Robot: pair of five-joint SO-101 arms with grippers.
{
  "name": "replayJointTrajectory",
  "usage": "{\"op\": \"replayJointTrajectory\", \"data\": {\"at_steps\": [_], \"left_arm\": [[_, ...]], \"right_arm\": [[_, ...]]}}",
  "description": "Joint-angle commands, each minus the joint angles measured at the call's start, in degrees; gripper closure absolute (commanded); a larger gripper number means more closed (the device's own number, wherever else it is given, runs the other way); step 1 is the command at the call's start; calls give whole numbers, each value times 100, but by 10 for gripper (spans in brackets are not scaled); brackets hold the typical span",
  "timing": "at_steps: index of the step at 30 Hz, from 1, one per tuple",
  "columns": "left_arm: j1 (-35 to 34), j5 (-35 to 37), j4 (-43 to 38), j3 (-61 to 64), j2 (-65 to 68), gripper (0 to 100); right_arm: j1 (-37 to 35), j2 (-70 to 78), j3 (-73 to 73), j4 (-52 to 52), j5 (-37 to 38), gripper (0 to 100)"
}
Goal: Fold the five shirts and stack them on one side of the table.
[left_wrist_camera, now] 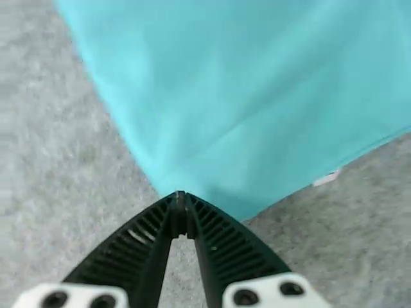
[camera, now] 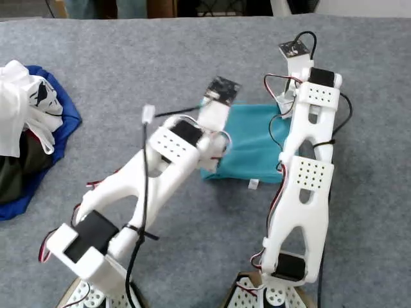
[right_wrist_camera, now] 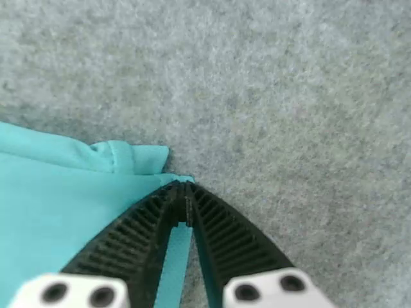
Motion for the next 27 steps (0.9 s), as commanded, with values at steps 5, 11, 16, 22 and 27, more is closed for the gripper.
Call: {"op": "replayJointTrajectory", "data": {"at_steps": [5, 11, 16, 22, 27], "left_arm": [[242, 352, -273, -180, 914, 971], [163, 316, 255, -470, 1538, 971], [-22, 290, 404, -470, 1556, 971], [84, 62, 466, -620, 1415, 971], [-189, -132, 659, -1086, 730, 971]], "right_arm": [[53, 13, -163, -18, -9, 984], [62, 22, -163, -18, -9, 984], [53, 22, -163, -26, -9, 984], [70, -31, -180, 9, -35, 984], [70, -171, -778, 492, -35, 984]]}}
